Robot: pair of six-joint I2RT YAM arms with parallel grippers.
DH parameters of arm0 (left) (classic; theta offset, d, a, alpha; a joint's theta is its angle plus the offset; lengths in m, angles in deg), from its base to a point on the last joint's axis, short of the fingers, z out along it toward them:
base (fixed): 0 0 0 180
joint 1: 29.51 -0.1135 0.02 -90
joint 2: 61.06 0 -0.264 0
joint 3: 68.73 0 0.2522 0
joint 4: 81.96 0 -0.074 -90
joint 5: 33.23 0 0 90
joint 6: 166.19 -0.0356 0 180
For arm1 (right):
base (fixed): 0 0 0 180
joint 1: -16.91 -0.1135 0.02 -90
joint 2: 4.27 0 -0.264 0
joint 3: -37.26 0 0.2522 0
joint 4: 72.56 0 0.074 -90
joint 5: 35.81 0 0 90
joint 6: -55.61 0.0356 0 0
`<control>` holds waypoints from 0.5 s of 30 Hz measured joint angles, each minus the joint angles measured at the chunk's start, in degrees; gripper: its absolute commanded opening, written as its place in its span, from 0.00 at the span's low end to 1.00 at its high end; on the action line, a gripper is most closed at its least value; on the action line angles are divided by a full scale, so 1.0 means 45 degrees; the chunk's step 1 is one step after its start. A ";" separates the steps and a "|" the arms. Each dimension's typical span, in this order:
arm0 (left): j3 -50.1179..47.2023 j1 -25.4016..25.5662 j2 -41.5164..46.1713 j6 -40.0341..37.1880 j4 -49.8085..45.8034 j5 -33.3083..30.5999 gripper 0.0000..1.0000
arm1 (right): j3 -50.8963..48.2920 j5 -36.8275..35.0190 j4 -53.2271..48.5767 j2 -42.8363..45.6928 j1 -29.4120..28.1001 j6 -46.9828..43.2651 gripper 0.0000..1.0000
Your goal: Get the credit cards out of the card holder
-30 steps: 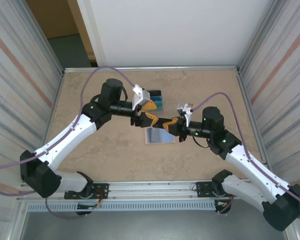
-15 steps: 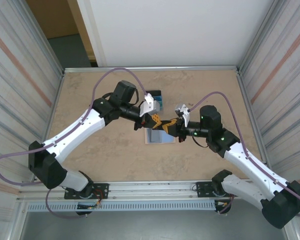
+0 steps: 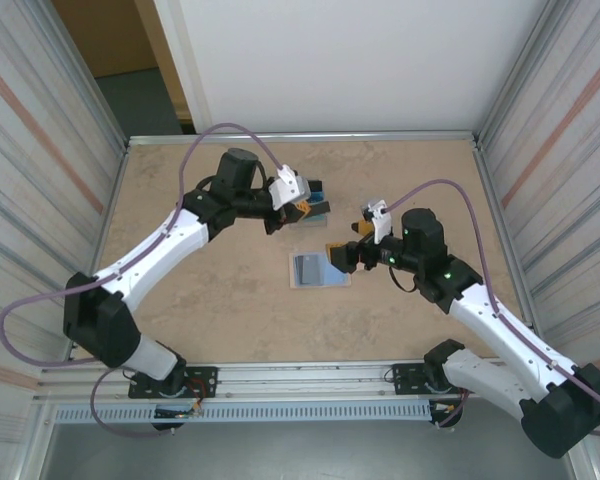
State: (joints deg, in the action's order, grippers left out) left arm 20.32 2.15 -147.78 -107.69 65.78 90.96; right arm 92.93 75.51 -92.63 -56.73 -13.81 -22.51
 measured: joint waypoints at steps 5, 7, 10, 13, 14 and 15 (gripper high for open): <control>0.1127 -0.0826 -0.1982 -0.0515 0.0335 -0.0277 0.00 | 0.0204 -0.1413 -0.0185 -0.0034 0.0369 0.0772 0.99; 0.1783 -0.1122 -0.2793 -0.0865 0.0321 -0.0282 0.00 | 0.0228 -0.1768 -0.0248 -0.0034 0.0510 0.1035 0.99; 0.2875 -0.1467 -0.3895 -0.1413 0.0189 -0.0282 0.00 | 0.0257 -0.2293 -0.0369 -0.0034 0.0578 0.1423 0.99; 0.3798 -0.1729 -0.4818 -0.1875 0.0126 -0.0272 0.00 | 0.0282 -0.2773 -0.0466 -0.0034 0.0602 0.1724 0.99; 0.4061 -0.1807 -0.5100 -0.2016 0.0131 -0.0272 0.00 | 0.0282 -0.2909 -0.0505 -0.0034 0.0612 0.1860 0.99; 0.4265 -0.1875 -0.5353 -0.2132 0.0126 -0.0267 0.00 | 0.0287 -0.3099 -0.0544 -0.0034 0.0622 0.1953 0.99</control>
State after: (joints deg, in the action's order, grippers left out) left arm 39.51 -6.29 -171.87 -117.29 66.35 89.76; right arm 94.22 61.57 -95.08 -56.89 -11.02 -13.72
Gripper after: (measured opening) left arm 0.046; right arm 0.988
